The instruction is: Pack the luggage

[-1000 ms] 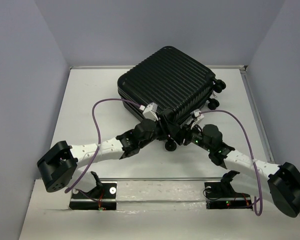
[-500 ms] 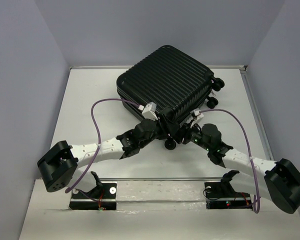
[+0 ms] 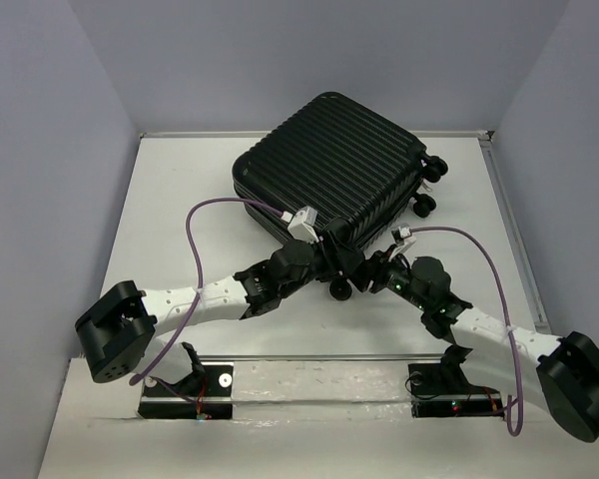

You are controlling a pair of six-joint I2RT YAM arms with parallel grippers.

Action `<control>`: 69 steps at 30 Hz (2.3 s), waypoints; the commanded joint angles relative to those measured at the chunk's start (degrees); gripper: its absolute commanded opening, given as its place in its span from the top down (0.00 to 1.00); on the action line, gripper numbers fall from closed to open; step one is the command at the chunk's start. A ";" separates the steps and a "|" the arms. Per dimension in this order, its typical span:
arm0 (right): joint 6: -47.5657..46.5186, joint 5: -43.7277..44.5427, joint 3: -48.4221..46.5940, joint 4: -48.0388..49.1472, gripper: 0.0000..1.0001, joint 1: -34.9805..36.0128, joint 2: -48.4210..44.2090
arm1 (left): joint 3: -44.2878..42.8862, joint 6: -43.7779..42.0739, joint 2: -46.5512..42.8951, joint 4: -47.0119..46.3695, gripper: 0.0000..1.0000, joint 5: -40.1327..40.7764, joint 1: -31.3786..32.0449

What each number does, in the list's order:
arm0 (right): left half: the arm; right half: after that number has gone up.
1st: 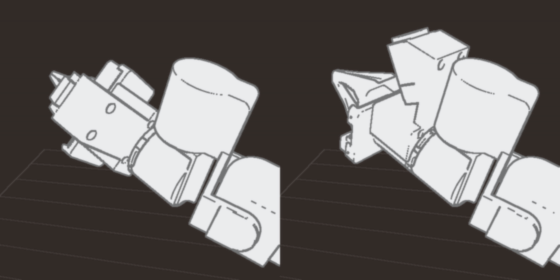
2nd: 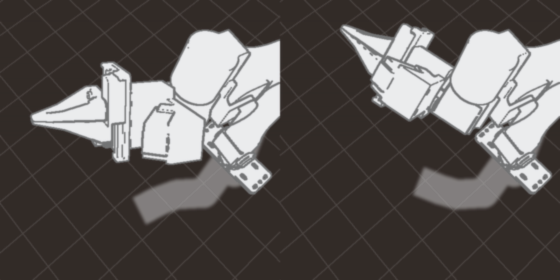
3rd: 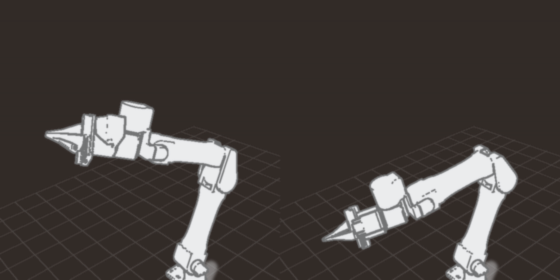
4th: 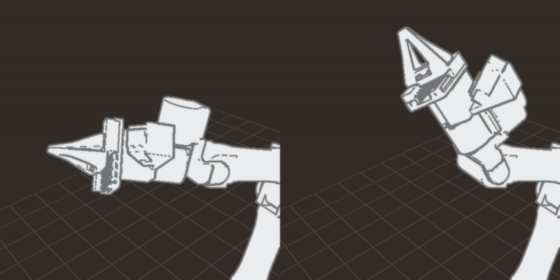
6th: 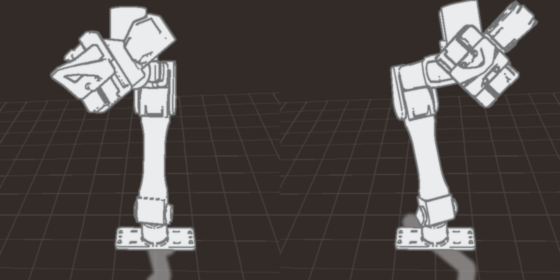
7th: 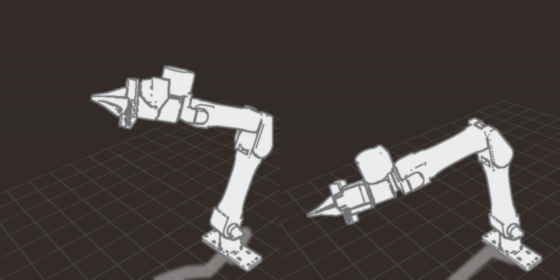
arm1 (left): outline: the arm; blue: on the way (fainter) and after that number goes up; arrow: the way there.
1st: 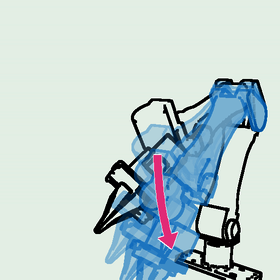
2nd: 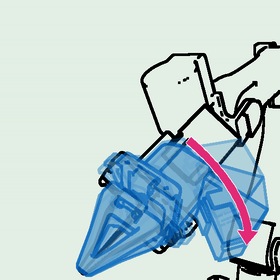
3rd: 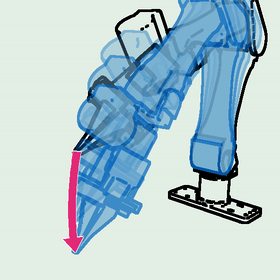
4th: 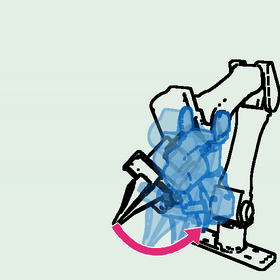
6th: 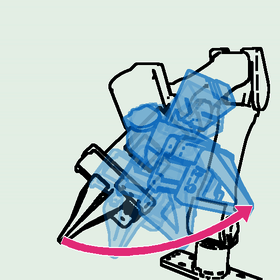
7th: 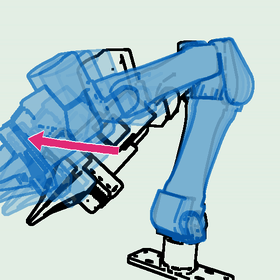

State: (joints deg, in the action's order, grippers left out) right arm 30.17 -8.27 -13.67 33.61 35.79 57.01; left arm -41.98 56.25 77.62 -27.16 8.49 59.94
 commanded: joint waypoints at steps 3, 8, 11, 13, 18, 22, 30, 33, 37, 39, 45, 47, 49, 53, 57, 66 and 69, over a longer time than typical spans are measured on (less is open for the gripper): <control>3.58 9.35 7.50 1.17 0.49 -4.68 -4.62 | -0.82 -0.87 -4.15 -5.36 0.94 0.30 0.44; 4.10 7.39 11.03 -0.90 0.44 -4.68 -16.21 | -1.71 -1.76 -3.62 -4.04 0.94 2.14 0.35; 4.19 7.66 10.95 -5.46 0.45 -4.68 -21.32 | -2.41 -1.93 -2.92 -4.04 0.94 2.32 0.17; 4.28 7.92 10.77 -9.58 0.46 -4.68 -23.79 | -3.20 -2.02 -2.83 -4.04 0.94 2.41 0.09; 0.77 0.47 7.54 -2.16 0.45 -4.68 -14.42 | -4.95 -1.93 -1.87 -4.31 0.94 0.65 0.09; -1.87 -10.94 3.83 9.67 0.44 -4.68 -0.26 | -4.87 -1.58 -1.95 -4.31 0.94 -0.58 0.17; -1.87 -15.11 3.30 20.97 0.42 -4.68 9.08 | -4.25 -1.41 -2.48 -4.92 0.94 -1.19 0.26; -2.49 -13.35 2.43 21.07 0.42 -4.68 9.25 | -4.26 -1.14 -2.13 -5.27 0.94 -1.72 0.35; -2.66 -12.82 0.93 22.64 0.42 -4.68 10.83 | -4.25 -0.88 -2.04 -5.63 0.94 -1.90 0.61; -3.27 -12.73 -0.65 22.82 0.43 -4.68 12.58 | -4.17 -0.79 -2.21 -5.80 0.94 -1.90 0.96; -2.84 -13.61 -2.15 25.63 0.52 -4.68 15.23 | -4.08 -0.61 -2.22 -5.98 0.94 -1.90 1.32; -2.05 -13.70 -1.62 27.56 0.57 -4.68 15.14 | -4.08 -0.44 -1.95 -6.07 0.94 -1.99 1.40; -1.44 -13.44 -1.27 29.23 0.65 -4.68 14.97 | -4.17 -0.44 -1.78 -6.24 0.94 -2.08 1.49; -0.82 -12.39 -0.22 30.99 0.76 -4.68 14.18 | -4.25 -0.53 -1.69 -6.24 0.94 -1.99 1.58; -0.47 -11.51 0.05 31.08 0.86 -4.68 13.39 | -4.17 -0.53 -1.51 -6.24 0.94 -1.90 1.67; 1.38 -9.13 3.12 35.03 0.93 -3.72 13.74 | -5.74 -0.53 -0.46 -6.15 0.94 -1.64 1.76; 1.21 -5.98 5.58 37.14 0.93 -0.74 13.56 | -7.41 -0.70 0.68 -6.24 0.94 -2.34 1.84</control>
State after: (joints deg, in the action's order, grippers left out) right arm 31.16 -19.77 -9.76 59.07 32.16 71.61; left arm -43.72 55.18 78.02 -25.96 8.29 60.49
